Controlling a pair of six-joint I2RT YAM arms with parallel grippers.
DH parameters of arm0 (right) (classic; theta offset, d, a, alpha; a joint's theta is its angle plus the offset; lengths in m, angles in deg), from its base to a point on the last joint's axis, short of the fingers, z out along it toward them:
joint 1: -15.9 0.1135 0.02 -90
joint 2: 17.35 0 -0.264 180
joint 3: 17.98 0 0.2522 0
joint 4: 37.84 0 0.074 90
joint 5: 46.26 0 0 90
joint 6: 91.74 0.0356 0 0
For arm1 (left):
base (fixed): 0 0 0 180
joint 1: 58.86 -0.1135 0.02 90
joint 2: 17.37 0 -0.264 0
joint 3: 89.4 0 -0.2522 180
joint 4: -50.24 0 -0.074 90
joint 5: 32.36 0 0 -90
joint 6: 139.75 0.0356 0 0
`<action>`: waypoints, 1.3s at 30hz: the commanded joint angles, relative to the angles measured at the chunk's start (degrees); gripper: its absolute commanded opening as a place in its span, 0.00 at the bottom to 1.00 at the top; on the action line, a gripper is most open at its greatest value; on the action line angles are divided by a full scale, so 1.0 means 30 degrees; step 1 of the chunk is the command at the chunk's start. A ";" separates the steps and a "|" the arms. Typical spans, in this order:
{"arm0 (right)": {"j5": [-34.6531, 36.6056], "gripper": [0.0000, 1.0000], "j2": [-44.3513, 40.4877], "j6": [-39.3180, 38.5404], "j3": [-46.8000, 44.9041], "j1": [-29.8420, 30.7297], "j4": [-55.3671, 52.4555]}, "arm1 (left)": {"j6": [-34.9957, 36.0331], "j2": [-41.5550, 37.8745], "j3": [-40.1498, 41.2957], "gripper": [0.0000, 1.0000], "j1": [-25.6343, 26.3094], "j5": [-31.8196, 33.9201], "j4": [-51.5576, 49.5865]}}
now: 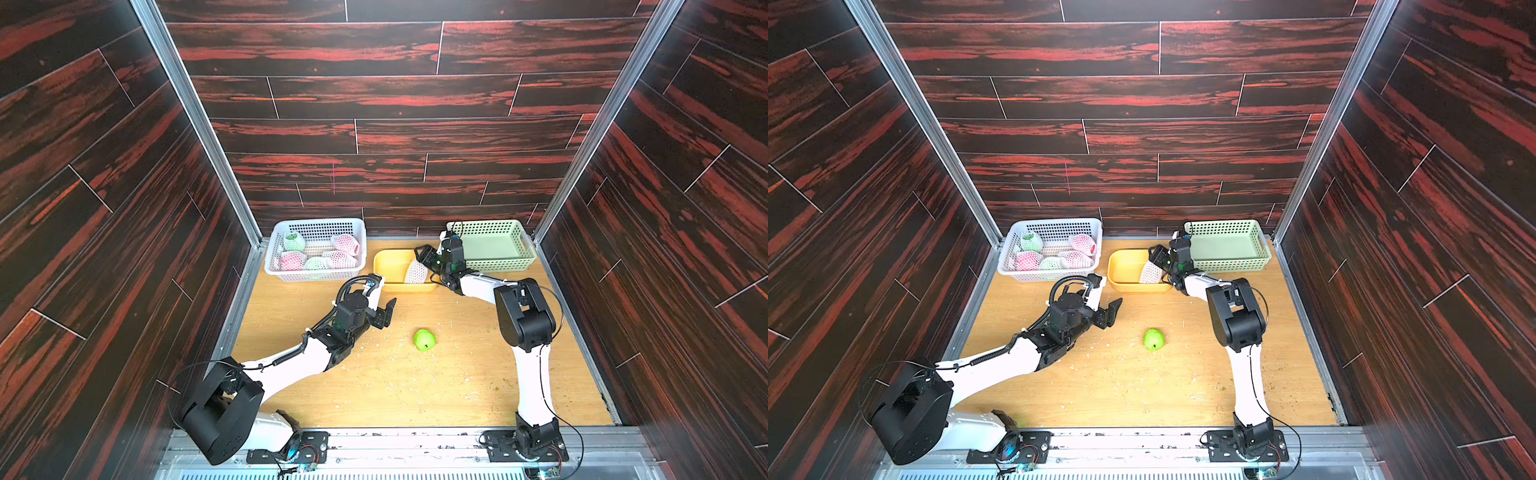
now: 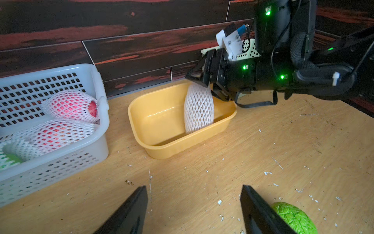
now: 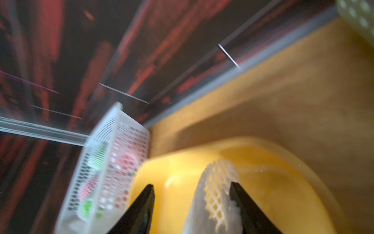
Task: Remove foam nets from apples
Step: Place the foam net into the storage box, then pick up the apple from the center of the board.
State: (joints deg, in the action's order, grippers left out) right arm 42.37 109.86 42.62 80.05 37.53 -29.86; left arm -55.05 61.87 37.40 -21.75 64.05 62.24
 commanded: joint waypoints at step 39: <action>-0.3516 0.94 -1.5114 -0.8795 -1.3120 0.4419 -0.8693 | -0.0974 -0.5836 0.3435 0.97 0.0046 -0.5035 -0.5530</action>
State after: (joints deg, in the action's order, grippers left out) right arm 30.90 62.87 14.86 40.49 50.10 -55.32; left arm -56.36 44.99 47.03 -21.84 50.50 49.91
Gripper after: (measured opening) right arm 0.939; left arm 0.977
